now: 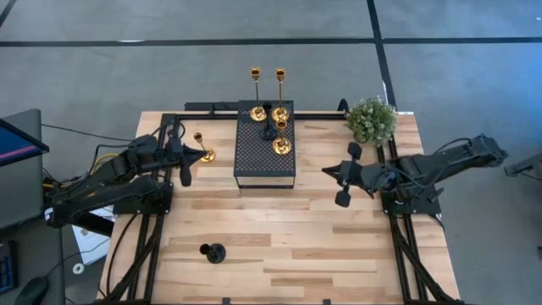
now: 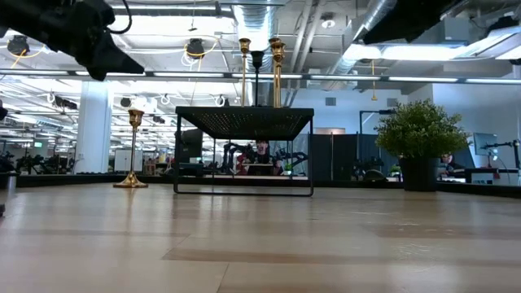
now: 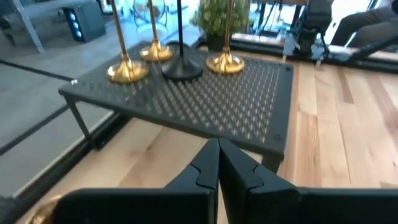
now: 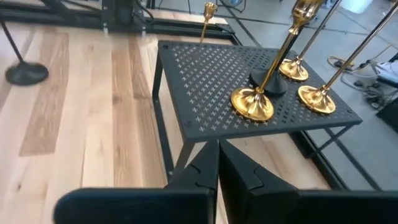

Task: Pick & Place candle stick holders
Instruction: Put the small gold candle holder on the shelf

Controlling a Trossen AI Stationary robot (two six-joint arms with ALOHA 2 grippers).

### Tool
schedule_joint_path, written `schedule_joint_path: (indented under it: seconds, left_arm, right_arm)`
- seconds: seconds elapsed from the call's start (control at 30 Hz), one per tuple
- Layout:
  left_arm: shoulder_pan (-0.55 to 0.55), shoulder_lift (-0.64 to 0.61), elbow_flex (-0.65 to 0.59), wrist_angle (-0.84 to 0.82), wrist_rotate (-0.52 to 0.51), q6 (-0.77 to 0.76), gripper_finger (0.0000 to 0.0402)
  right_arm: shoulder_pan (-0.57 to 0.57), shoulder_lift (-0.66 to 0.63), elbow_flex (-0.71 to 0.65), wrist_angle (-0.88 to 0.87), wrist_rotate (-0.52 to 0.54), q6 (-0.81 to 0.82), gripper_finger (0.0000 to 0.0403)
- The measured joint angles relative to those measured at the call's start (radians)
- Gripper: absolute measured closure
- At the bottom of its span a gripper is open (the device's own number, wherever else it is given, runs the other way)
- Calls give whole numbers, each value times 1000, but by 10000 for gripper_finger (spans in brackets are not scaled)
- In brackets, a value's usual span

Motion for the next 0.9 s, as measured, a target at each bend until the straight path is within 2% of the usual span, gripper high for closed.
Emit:
schedule_joint_path:
  seconds: [0.23, 0.4, 0.53, 0.73, 0.9]
  left_arm:
    - [0, -45, 0, -35, 0, -3, 397]
    - [0, -83, 0, -35, 0, -14, 397]
    - [0, -105, 0, -35, 0, -75, 396]
    - [0, -109, 0, -35, -10, -116, 397]
    - [0, -109, 0, -35, -67, -117, 397]
  right_arm:
    - [18, 0, -9, -29, 19, -28, 402]
    - [-18, -20, -122, 158, 1, -135, 402]
    - [-60, -43, -238, 359, -127, -222, 403]
    - [-127, -98, -398, 629, -300, -236, 403]
    - [-191, -125, -553, 932, -541, -227, 403]
